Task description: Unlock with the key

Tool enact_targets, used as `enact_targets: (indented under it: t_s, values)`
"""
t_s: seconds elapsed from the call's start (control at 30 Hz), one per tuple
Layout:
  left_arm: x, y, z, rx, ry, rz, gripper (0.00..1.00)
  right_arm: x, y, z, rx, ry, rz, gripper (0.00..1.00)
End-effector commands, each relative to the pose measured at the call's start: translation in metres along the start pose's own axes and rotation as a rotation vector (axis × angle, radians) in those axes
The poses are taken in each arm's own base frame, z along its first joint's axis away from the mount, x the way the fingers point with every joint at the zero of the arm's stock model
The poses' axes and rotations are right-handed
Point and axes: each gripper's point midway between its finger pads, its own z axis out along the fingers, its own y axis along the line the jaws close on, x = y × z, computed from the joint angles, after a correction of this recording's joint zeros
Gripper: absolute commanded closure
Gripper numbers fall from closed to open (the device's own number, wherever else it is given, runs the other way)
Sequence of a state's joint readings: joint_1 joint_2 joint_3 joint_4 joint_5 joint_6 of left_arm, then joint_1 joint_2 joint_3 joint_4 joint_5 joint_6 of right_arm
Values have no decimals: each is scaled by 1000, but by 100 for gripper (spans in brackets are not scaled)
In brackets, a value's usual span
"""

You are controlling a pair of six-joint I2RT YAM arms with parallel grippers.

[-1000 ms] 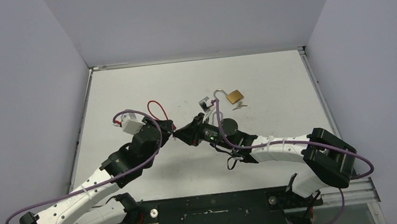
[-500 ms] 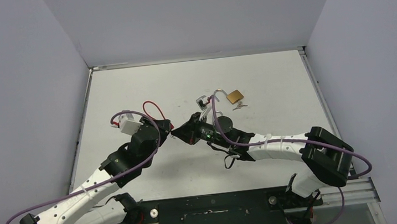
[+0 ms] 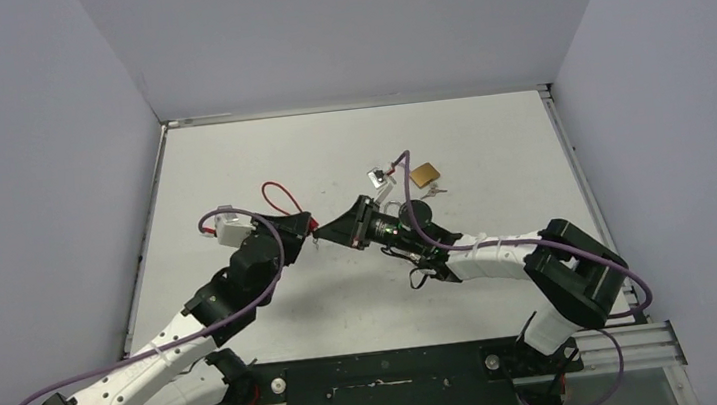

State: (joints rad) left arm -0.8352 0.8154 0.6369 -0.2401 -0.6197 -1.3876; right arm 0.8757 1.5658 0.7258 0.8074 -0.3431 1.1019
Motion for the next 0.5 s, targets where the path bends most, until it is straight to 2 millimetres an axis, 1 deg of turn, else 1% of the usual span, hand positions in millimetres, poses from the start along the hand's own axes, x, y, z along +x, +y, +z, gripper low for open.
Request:
enact_targets:
  t_s: [0.0, 0.13, 0.27, 0.33, 0.4, 0.47]
  values:
    - [46, -78, -46, 331, 327, -172, 100, -66, 62, -18, -282, -216, 170, 100]
    - [41, -90, -52, 396, 330, -209, 100, -71, 71, -36, -374, -225, 299, 100]
    - [35, -104, -60, 470, 332, -236, 100, -72, 78, -45, -455, -215, 397, 100]
    - [33, -110, -64, 508, 337, -250, 100, -74, 81, -50, -502, -220, 476, 100]
    - [32, -114, -68, 535, 347, -275, 100, -74, 84, -54, -543, -226, 566, 100]
    - [30, -116, -71, 563, 354, -300, 100, -75, 92, -60, -599, -233, 619, 100]
